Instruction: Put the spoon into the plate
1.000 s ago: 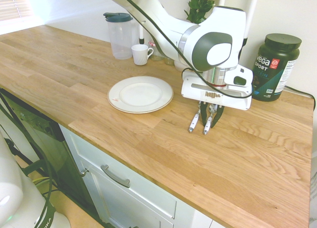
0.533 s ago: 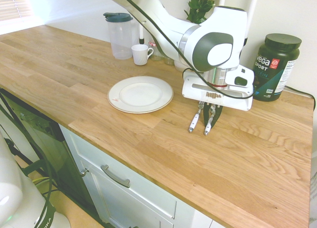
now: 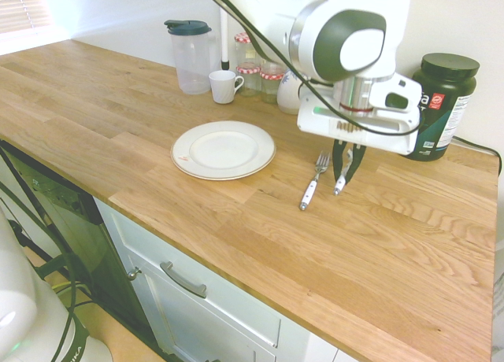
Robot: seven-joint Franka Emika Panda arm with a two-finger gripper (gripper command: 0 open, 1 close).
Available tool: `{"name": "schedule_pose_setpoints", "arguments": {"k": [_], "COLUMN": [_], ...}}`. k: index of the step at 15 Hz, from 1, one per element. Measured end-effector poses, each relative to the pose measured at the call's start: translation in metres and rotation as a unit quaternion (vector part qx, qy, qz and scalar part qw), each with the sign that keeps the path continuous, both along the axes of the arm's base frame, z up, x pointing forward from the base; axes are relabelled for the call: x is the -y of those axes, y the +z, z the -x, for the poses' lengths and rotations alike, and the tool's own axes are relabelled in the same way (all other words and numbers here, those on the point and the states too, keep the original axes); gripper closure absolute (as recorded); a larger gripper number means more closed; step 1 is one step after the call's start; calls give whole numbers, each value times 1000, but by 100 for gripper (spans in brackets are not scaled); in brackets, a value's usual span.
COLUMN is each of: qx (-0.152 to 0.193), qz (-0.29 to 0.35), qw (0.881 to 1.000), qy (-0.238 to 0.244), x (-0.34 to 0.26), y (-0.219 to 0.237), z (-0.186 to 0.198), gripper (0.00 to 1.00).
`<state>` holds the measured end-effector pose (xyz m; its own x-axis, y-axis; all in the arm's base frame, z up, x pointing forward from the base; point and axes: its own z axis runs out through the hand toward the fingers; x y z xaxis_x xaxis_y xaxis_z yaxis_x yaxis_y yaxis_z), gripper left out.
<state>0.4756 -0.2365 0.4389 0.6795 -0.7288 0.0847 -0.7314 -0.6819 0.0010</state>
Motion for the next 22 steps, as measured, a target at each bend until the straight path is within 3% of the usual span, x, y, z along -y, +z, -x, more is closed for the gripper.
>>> {"name": "schedule_pose_setpoints", "arguments": {"k": [4, 9, 17, 22], "qx": [10, 28, 32, 29], "qz": [-10, -7, -5, -2], "qw": [998, 998, 998, 998], "qy": [-54, -58, -53, -55], "x": [-102, -232, -289, -299], "y": [58, 14, -58, -71], "z": [17, 41, 43, 37], "gripper": [100, 100, 100, 100]}}
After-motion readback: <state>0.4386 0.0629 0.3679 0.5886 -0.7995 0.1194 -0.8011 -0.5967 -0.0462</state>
